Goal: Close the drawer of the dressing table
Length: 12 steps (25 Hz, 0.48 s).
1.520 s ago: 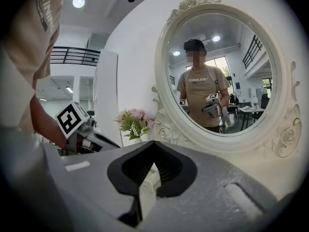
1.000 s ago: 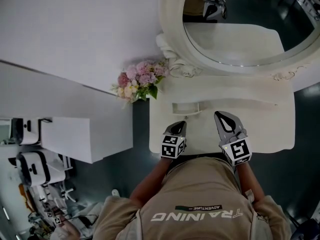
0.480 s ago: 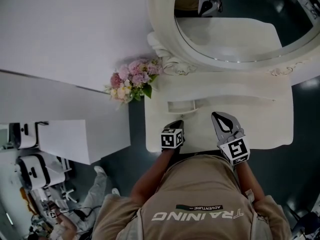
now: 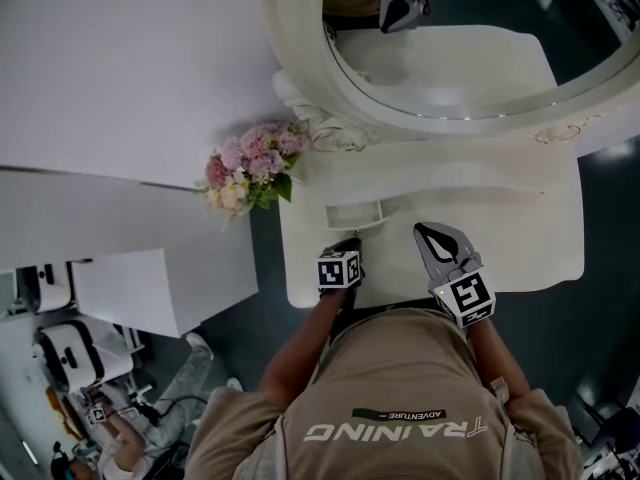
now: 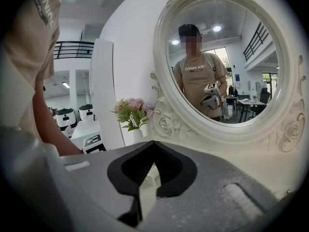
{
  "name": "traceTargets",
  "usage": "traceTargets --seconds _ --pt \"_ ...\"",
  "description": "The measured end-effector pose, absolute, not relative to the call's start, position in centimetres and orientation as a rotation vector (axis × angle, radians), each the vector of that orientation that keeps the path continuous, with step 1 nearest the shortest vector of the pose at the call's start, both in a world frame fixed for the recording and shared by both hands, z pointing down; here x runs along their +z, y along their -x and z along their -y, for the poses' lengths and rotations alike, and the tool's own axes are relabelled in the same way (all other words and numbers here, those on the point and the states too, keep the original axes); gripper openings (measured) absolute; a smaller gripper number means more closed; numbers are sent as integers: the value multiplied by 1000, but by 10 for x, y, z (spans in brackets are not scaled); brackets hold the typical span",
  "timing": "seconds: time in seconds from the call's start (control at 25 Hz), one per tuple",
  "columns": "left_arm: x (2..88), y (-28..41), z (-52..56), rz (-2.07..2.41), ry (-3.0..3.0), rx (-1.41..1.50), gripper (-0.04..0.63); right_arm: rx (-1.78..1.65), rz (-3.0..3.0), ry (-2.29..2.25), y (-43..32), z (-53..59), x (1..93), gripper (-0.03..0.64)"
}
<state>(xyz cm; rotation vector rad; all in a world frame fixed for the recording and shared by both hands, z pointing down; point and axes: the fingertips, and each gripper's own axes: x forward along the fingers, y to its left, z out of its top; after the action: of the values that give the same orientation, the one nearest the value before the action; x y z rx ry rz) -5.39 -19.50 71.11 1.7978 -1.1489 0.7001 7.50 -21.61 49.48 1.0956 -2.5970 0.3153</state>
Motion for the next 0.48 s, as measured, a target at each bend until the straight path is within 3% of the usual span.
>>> traceTargets --seconds 0.48 --pt "715 54 205 1156 -1789 720 18 357 2568 -1099 -86 221 505 2"
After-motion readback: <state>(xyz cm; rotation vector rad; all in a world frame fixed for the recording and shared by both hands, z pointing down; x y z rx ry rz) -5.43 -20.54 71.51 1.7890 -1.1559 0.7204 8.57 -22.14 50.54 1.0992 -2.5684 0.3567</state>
